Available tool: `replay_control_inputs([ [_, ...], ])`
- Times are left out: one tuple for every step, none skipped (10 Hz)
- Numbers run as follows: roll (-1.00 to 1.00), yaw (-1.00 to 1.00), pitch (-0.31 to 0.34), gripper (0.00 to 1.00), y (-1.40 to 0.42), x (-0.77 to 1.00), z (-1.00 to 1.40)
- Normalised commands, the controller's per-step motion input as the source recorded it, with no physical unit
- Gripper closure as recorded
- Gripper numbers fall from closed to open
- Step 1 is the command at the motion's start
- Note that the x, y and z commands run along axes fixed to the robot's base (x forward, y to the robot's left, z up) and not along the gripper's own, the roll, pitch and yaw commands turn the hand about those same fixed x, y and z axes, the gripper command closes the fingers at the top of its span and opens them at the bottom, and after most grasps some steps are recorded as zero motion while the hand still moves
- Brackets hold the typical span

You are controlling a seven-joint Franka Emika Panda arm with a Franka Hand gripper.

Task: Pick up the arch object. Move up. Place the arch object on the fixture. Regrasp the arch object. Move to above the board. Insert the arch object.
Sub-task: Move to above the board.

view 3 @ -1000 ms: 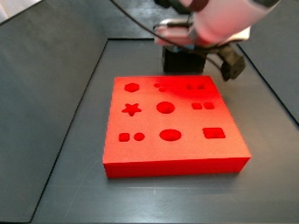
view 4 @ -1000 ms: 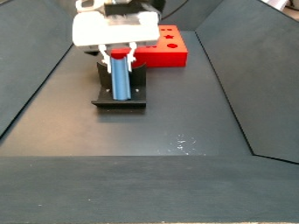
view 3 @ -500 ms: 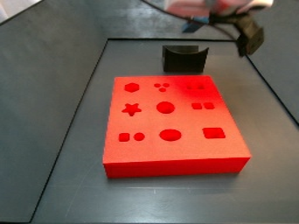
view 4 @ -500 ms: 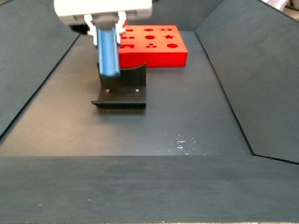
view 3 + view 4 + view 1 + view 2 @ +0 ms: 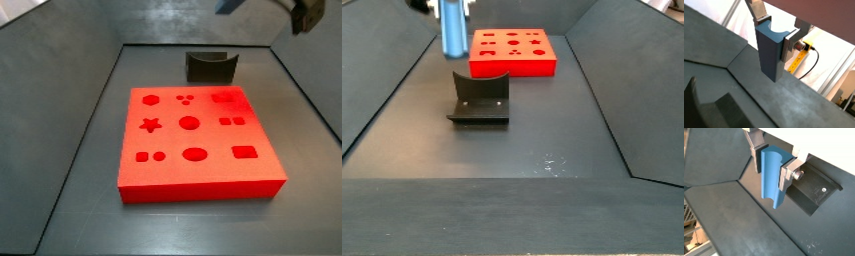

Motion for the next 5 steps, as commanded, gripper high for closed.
replay_control_inputs([
  [-0.04,0.11,0.043,1.00,-0.01,0.05,0.57],
  [-0.04,0.10,0.036,1.00,-0.01,0.03,0.40],
  [-0.04,0.08,0.037,1.00,-0.01,0.02,0.18],
  [-1.00,-0.10,-0.089,1.00,-1.00,-0.72,0.42],
  [-1.00,-0.10,-0.103,1.00,-1.00,-0.73,0.43],
])
